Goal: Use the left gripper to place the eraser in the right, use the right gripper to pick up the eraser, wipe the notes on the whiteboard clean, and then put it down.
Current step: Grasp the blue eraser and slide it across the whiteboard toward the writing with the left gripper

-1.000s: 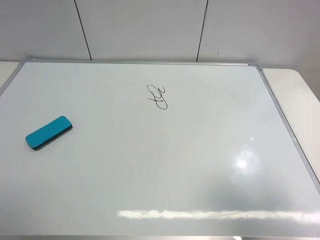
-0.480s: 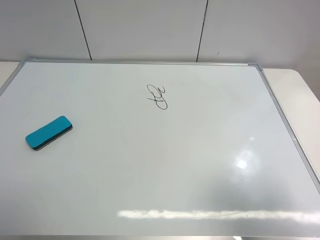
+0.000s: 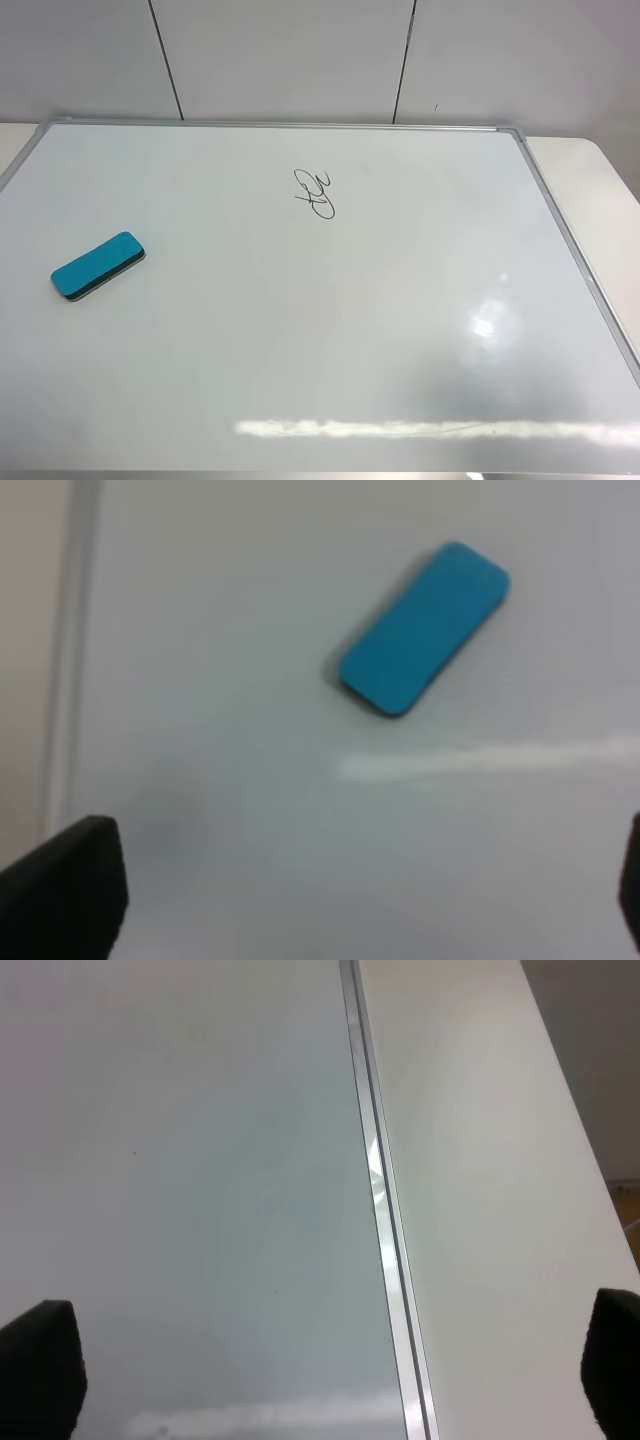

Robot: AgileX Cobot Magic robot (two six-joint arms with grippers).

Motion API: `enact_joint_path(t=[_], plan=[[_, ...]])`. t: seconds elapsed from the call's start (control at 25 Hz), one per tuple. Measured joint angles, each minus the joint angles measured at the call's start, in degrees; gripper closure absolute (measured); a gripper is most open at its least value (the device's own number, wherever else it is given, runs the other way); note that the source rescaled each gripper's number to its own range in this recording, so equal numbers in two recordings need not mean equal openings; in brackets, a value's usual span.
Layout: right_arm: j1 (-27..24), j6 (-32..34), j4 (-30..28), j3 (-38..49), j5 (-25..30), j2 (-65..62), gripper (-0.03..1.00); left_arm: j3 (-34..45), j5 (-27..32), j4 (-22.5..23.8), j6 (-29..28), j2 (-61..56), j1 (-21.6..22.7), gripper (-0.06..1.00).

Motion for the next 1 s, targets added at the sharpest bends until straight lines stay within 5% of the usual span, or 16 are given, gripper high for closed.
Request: enact_joint_path(t=[0.12, 0.32, 0.4, 0.56, 0.6, 0.68, 1.0], plan=[[0.0, 0.0, 0.0, 0.0, 0.0, 0.0, -0.03, -1.51, -2.47, -5.63, 9.86, 9.2, 0.0, -0.06], [0.0, 0.0, 0.0, 0.0, 0.0, 0.0, -0.03, -2.04, -6.84, -12.14, 18.5, 22.55, 0.0, -0.03], [0.0, 0.0, 0.0, 0.0, 0.0, 0.0, -0.03, -2.04, -8.47, -12.62, 20.32, 26.71, 0.0, 0.1], [0.0, 0.0, 0.0, 0.0, 0.0, 0.0, -0.03, -2.04, -12.49, -12.69, 23.82, 33.05, 0.0, 0.64], [0.0, 0.0, 0.0, 0.0, 0.0, 0.0, -0.03, -2.04, -12.49, -12.69, 23.82, 33.05, 0.0, 0.64], [0.0, 0.0, 0.0, 0.0, 0.0, 0.0, -0.03, -2.04, -15.52, -12.63, 26.02, 35.94, 0.0, 0.89], [0.0, 0.0, 0.0, 0.0, 0.0, 0.0, -0.03, -2.08, -24.22, -12.63, 31.6, 44.33, 0.0, 0.94]])
